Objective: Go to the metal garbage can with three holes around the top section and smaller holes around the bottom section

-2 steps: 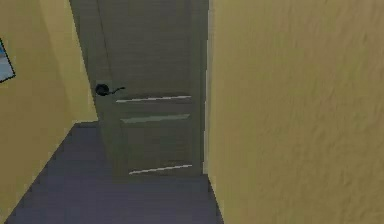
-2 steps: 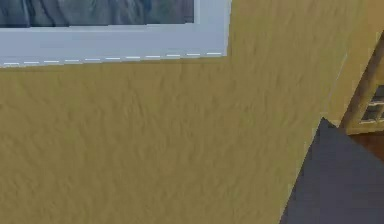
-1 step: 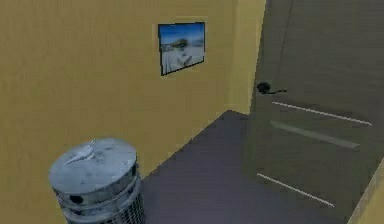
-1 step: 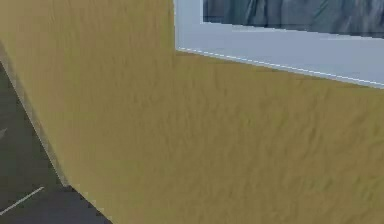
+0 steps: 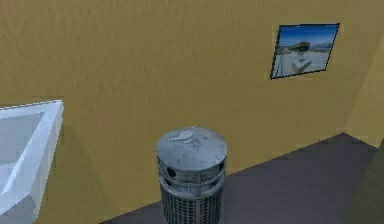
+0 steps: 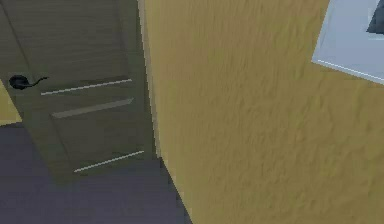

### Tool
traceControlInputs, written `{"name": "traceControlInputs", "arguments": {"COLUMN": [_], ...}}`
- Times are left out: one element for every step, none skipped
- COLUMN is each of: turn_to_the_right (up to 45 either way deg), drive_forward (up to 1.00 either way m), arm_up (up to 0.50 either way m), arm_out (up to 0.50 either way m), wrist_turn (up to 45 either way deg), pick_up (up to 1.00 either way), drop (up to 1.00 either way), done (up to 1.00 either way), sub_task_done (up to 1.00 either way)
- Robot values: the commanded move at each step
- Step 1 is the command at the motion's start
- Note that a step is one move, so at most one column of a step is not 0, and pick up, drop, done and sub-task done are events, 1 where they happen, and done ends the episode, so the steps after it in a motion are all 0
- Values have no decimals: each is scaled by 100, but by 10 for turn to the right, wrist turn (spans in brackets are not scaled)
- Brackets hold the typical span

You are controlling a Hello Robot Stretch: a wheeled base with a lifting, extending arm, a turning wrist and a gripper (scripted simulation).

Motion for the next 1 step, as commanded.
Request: {"name": "traceControlInputs", "arguments": {"turn_to_the_right": [0], "drive_forward": [0], "arm_up": [0], "arm_out": [0], "wrist_turn": [0], "pick_up": [0], "drop": [0], "done": [100], "sub_task_done": [0]}}
